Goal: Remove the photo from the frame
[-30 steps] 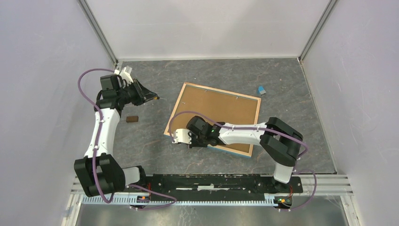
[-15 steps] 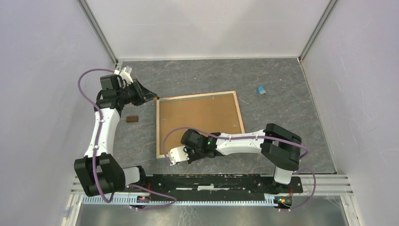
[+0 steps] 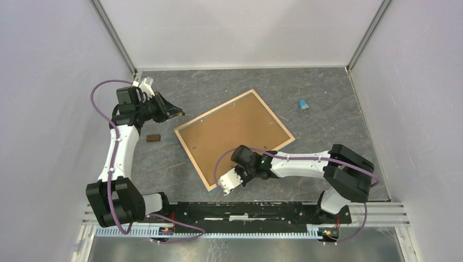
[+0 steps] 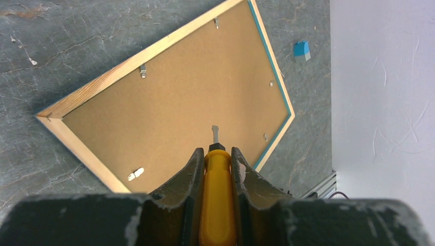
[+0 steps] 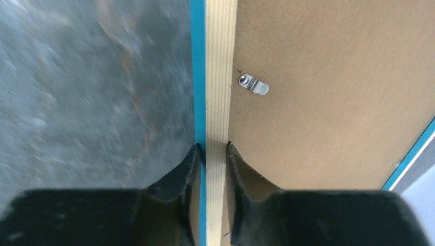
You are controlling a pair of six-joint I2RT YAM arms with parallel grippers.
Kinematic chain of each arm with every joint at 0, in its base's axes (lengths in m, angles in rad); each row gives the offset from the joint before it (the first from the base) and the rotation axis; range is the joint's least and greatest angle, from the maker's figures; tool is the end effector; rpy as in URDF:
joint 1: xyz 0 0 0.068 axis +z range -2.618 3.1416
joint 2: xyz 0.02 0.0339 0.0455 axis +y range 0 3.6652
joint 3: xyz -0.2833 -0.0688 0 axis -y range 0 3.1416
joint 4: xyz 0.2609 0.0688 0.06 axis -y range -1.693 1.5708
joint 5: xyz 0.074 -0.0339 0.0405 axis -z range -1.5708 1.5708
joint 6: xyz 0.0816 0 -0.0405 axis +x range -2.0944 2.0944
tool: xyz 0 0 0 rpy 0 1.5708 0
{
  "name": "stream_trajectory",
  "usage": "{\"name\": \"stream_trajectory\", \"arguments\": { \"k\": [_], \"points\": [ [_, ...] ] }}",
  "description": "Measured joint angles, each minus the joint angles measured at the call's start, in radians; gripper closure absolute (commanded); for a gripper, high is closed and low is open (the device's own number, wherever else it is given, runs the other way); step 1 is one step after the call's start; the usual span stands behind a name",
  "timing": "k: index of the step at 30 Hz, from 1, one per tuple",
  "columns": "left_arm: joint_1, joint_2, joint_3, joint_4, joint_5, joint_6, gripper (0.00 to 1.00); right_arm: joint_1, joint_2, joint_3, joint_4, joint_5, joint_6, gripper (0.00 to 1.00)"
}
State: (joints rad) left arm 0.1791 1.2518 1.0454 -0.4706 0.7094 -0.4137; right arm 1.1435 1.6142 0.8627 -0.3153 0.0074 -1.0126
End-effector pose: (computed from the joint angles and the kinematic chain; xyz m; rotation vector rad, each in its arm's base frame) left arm 0.3093 0.0020 0.3026 -0.2659 2.1919 -0.9216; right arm 0.1410 0.3083 0.1260 -2.3230 1.2501 0.0347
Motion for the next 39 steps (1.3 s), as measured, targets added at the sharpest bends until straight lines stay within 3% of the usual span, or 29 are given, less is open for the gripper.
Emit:
{"name": "stream_trajectory", "arguments": {
  "k": [6, 10, 14, 20, 27, 39],
  "points": [
    [0.0, 0.011, 0.0, -0.005, 0.0, 0.0, 0.98, -0.161, -0.08, -0.027, -0.004, 0.051, -0.045, 0.28],
    [0.0, 0.016, 0.0, -0.007, 0.001, 0.0, 0.98, -0.269, -0.19, -0.029, 0.014, 0.039, 0.046, 0.21],
    [0.0, 0.019, 0.001, -0.007, 0.005, 0.0, 0.98, -0.408, -0.316, -0.046, 0.08, 0.006, 0.29, 0.13],
    [0.0, 0.021, 0.002, -0.006, 0.007, 0.0, 0.98, -0.572, -0.418, -0.143, 0.145, 0.034, 0.645, 0.17],
    [0.0, 0.021, 0.002, -0.006, 0.008, 0.0, 0.98, -0.761, -0.328, -0.166, 0.138, 0.089, 0.992, 0.16],
    [0.0, 0.021, 0.002, -0.006, 0.014, 0.0, 0.98, -0.868, -0.154, -0.169, 0.214, 0.024, 1.251, 0.19]
  ]
}}
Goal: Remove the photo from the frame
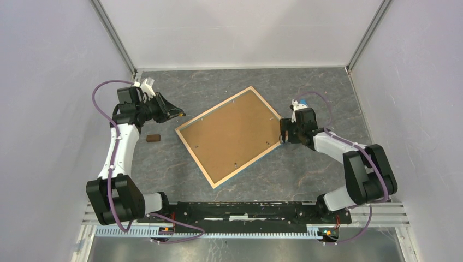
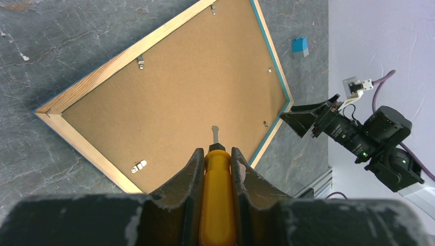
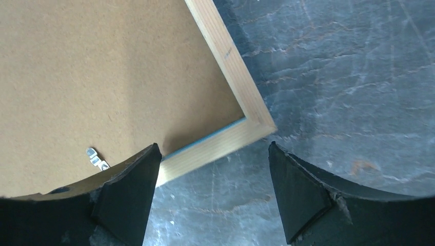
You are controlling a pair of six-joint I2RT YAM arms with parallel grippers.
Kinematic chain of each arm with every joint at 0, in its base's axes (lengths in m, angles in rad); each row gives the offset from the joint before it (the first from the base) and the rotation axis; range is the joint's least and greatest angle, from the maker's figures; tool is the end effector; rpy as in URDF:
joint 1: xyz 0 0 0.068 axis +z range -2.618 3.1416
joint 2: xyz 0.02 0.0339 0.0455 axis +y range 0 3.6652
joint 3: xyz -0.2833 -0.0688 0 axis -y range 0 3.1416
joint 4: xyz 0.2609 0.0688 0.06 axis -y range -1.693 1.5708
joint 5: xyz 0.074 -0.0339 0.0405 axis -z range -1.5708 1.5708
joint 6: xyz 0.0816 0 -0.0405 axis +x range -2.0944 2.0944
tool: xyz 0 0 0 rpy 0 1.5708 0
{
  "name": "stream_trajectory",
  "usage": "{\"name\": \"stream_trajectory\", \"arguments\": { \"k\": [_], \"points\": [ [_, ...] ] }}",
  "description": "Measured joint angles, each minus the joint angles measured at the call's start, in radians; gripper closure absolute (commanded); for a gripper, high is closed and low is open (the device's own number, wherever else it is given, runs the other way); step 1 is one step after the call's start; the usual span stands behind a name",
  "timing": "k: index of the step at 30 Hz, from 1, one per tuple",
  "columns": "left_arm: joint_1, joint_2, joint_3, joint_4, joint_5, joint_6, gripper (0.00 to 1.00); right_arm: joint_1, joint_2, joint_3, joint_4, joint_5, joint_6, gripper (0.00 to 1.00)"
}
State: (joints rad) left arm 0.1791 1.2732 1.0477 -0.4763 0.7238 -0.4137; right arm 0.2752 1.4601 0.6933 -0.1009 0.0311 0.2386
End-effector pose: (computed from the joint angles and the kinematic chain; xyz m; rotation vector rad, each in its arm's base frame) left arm 0.3125 0.0017 0.2972 -0.2721 2.2107 -0.9440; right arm 0.3075 0.0842 0.1386 -0.0308 2.4471 0.1913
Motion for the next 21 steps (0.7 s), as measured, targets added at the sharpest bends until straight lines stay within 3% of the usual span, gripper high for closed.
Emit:
{"name": "stream_trajectory", "arguments": {
  "k": [4, 14, 21],
  "points": [
    [0.0, 0.0, 0.0, 0.0, 0.012, 0.0, 0.98, -0.001, 0.063, 0.007, 0.048, -0.037, 0.038, 0.27],
    [0.0, 0.0, 0.0, 0.001, 0.017, 0.0, 0.98, -0.008, 0.282, 0.217, 0.109, -0.114, 0.063, 0.55],
    [0.0, 0.005, 0.0, 0.003, 0.019, 0.0, 0.98, -0.007, 0.475, 0.467, 0.101, -0.145, -0.019, 0.64]
  ]
}}
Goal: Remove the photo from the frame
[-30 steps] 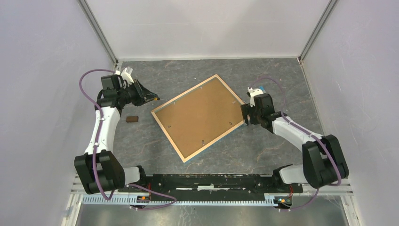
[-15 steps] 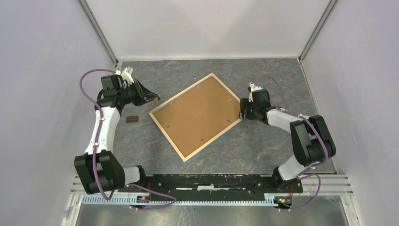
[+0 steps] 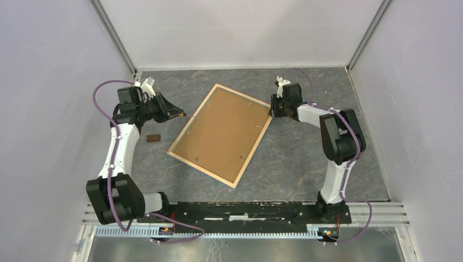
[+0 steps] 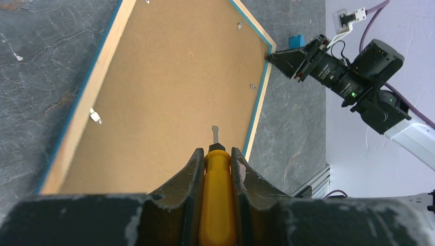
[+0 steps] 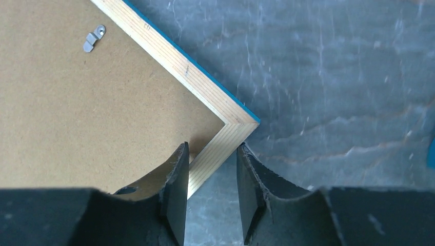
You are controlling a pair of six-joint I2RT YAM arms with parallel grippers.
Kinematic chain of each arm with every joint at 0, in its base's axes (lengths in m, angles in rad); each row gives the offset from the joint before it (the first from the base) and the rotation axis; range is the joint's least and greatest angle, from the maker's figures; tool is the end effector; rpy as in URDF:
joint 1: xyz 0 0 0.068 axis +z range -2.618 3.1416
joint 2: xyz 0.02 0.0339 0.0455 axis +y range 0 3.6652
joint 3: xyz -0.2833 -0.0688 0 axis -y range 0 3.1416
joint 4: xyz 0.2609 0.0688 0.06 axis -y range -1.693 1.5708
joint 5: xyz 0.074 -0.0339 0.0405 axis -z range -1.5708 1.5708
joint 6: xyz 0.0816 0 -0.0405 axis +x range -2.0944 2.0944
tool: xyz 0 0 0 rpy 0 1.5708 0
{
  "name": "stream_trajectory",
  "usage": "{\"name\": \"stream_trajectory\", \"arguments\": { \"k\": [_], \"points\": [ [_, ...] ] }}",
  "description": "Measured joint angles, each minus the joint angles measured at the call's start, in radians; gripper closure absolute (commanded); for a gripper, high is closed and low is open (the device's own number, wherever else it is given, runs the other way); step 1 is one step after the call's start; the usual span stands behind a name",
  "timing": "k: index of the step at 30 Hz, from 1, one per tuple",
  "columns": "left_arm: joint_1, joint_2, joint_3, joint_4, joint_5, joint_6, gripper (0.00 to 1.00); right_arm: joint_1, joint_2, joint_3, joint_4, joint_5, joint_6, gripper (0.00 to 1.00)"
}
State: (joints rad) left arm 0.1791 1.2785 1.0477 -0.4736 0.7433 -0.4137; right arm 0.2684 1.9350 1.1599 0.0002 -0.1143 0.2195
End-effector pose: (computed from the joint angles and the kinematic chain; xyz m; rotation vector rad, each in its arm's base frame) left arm 0.3131 0.0006 0.2967 -0.2622 2.2105 -0.9665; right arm 0.4411 0.1310 0.1300 -0.1149 2.3674 0.3721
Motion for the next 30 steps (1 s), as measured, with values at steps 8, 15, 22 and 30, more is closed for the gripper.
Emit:
{"name": "stream_trajectory", "arguments": {
  "k": [8, 15, 22, 30],
  "points": [
    [0.0, 0.0, 0.0, 0.0, 0.0, 0.0, 0.98, 0.0, 0.149, 0.278, -0.147, -0.02, -0.231, 0.25],
    [0.0, 0.0, 0.0, -0.004, -0.001, 0.001, 0.98, 0.003, -0.037, 0.119, -0.145, -0.125, -0.267, 0.04],
    [0.0, 0.0, 0.007, -0.011, -0.005, 0.002, 0.98, 0.071, -0.261, -0.146, -0.113, -0.175, -0.181, 0.06],
    [0.0, 0.0, 0.007, -0.011, -0.009, 0.012, 0.98, 0.161, -0.268, -0.298, -0.068, -0.149, -0.095, 0.11]
  ]
}}
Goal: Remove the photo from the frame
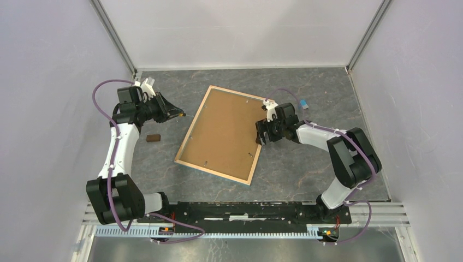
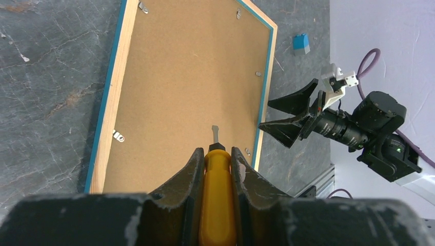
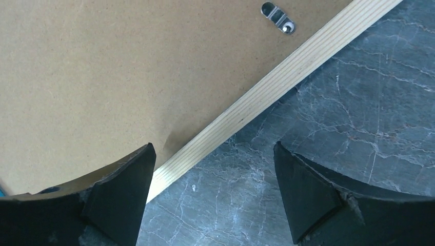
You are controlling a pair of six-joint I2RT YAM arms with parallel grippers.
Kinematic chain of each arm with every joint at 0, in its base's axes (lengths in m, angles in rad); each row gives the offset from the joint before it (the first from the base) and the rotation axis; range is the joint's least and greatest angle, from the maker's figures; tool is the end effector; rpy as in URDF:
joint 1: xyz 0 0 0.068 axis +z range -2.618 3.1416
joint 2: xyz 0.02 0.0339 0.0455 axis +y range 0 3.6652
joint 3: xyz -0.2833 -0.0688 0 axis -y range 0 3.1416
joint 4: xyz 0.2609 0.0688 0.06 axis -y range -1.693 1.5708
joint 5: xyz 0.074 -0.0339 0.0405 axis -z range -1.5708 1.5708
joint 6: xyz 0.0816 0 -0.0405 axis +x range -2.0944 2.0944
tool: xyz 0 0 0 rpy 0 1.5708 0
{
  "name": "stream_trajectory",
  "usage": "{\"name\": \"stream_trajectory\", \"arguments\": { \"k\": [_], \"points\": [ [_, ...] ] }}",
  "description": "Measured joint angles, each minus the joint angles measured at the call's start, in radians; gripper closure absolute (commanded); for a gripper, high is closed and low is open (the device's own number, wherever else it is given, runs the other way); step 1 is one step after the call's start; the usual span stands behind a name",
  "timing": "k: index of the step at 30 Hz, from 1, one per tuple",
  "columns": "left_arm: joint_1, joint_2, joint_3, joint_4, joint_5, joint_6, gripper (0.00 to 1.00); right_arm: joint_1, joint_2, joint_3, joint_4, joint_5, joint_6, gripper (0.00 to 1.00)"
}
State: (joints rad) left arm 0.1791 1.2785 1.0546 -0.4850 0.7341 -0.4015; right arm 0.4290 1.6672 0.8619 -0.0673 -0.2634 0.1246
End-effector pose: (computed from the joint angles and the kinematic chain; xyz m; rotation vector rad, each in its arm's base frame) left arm 0.3130 0.0011 0.2977 -0.2566 2.2145 -0.9508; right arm 0.3272 0.1730 0.1319 -0.4946 2.4353 0.5632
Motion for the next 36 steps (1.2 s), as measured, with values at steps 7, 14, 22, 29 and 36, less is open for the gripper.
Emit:
{"name": "stream_trajectory", "arguments": {
  "k": [7, 14, 22, 29, 36],
  "points": [
    [0.0, 0.0, 0.0, -0.026, -0.028, 0.07, 0.98, 0.016, 0.026, 0.008, 0.033, 0.08, 0.028, 0.34],
    [-0.024, 0.0, 0.021, -0.097, -0.082, 0.172, 0.98, 0.023, 0.085, 0.082, 0.009, 0.142, 0.031, 0.59],
    [-0.112, 0.0, 0.058, -0.233, -0.169, 0.412, 0.98, -0.076, 0.089, 0.11, -0.024, 0.174, 0.015, 0.83],
    [-0.306, 0.0, 0.062, -0.357, -0.279, 0.634, 0.98, -0.126, 0.081, 0.114, -0.042, 0.192, -0.057, 0.6],
    [-0.509, 0.0, 0.05, -0.383, -0.384, 0.721, 0.98, -0.161, 0.046, 0.074, -0.058, 0.077, -0.129, 0.31]
  ]
}}
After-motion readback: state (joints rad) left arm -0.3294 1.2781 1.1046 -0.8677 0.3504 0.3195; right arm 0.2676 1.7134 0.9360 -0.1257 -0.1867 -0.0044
